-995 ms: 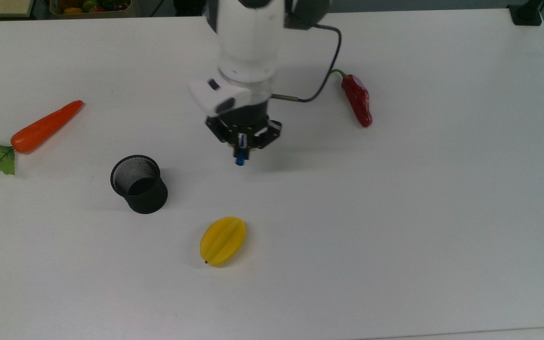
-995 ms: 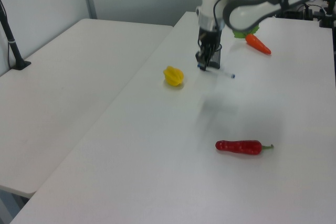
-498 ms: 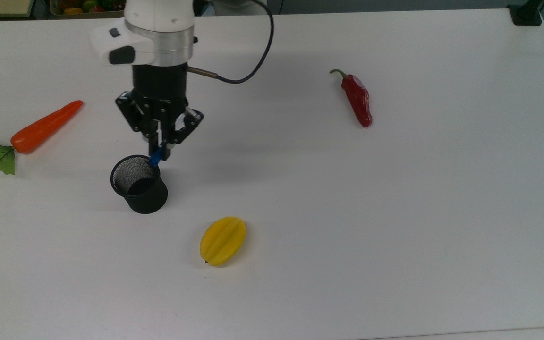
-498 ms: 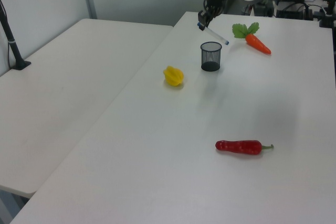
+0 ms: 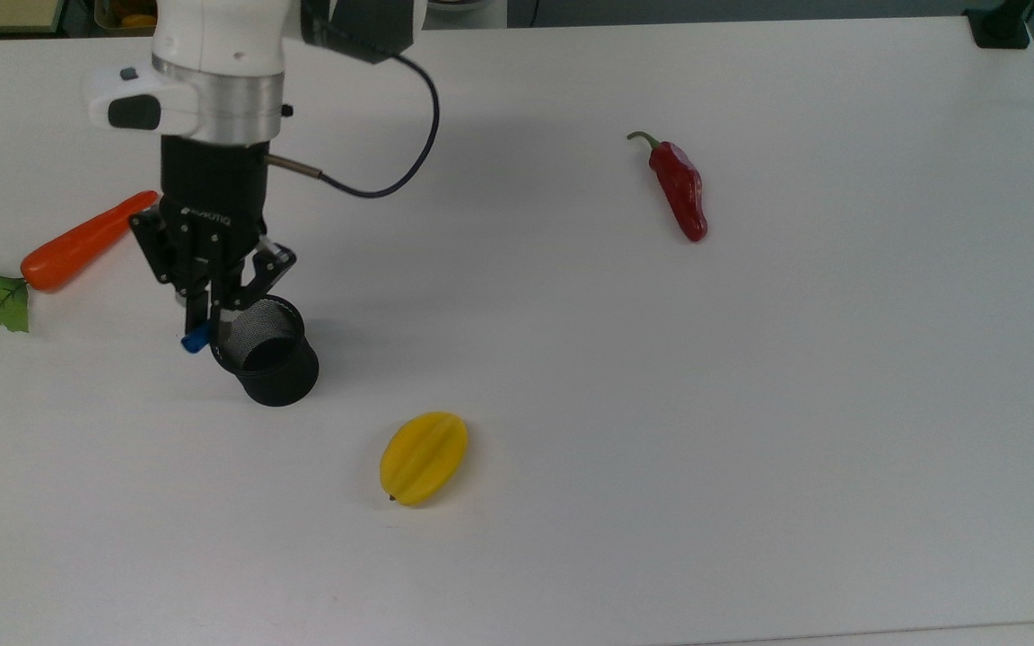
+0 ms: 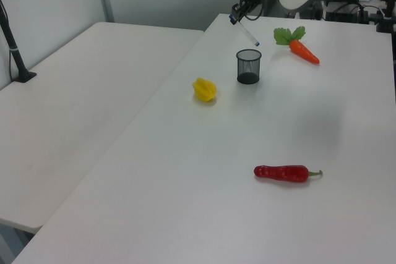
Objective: Place marker
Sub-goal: 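Lower the marker into the pen cup and open the gripper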
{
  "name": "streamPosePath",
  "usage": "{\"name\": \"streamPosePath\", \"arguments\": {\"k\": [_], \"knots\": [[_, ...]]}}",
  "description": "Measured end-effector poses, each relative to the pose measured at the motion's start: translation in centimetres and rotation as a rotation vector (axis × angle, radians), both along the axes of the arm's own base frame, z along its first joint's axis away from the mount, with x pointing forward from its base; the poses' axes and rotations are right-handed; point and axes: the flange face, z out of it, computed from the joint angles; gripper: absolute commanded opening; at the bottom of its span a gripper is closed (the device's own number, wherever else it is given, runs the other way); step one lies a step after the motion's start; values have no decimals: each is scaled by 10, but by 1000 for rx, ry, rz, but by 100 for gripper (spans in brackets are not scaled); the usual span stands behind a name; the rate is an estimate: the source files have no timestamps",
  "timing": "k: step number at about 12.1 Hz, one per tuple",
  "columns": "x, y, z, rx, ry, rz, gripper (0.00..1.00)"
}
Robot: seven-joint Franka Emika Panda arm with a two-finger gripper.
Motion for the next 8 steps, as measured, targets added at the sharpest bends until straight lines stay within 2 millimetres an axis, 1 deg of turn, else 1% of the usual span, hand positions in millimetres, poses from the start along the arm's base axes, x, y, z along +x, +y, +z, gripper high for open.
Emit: {"name": "streamPosePath", "arguments": {"k": [1,2,4,5,6,8], "knots": [[4,-9,-12,-11,-16,-2,18],[7,-14,-24,-16,-28,0,18],[11,-13,-38,-17,-39,8,18],[11,-13,-41,-17,-36,8,23],[11,-13,-43,-18,-33,9,38],[10,-12,-48,-20,-22,11,59]]}}
